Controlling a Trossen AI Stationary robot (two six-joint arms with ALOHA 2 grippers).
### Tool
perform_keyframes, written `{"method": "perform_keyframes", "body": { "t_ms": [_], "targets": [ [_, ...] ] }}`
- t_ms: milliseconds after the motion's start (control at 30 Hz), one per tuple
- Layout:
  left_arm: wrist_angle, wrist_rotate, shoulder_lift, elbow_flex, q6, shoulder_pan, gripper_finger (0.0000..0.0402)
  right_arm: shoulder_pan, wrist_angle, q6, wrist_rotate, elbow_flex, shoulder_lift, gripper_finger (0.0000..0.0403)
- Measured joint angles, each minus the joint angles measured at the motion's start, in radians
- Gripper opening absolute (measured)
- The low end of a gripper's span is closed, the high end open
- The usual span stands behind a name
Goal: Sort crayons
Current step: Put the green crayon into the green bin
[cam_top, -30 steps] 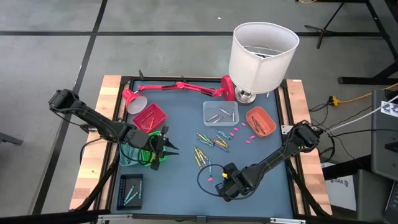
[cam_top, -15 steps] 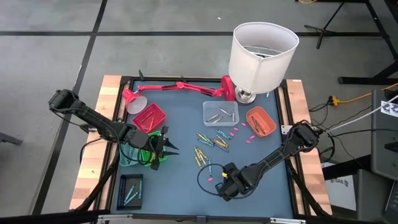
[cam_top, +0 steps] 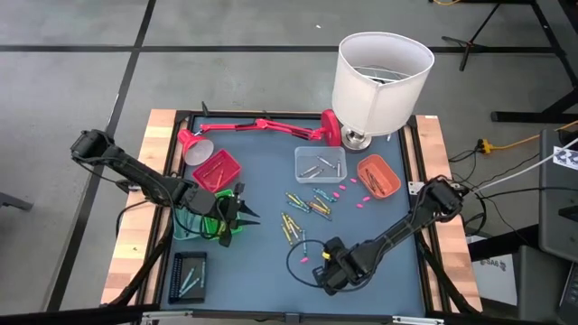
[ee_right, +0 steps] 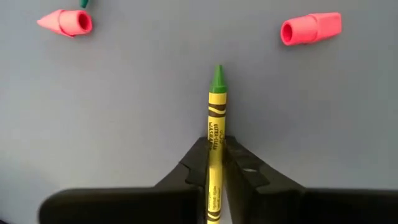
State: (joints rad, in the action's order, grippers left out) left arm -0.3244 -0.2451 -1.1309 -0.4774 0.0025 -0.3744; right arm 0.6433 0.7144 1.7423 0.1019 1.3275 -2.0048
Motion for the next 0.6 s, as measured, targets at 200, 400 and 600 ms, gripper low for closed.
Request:
{"method": "perform_keyframes", "body": {
  "t_ms": [200, 400, 600],
  "targets": [
    [-0.003, -0.005, 0.000, 0.000, 0.000, 0.000, 0.0069, -0.013, -0.019, -0.076, 0.182, 0.047, -0.007, 0.0006],
    [-0.008, -0.006, 0.000, 0.000, 0.000, 0.000, 0.0069, -0.067, -0.015, -0.254, 0.213, 0.115, -0.007, 0.0014],
    [-0.008, -0.006, 0.000, 0.000, 0.001, 0.000, 0.0069, -0.165, -0.014, -0.515, 0.208, 0.159, -0.005, 0.0015]
  ]
}}
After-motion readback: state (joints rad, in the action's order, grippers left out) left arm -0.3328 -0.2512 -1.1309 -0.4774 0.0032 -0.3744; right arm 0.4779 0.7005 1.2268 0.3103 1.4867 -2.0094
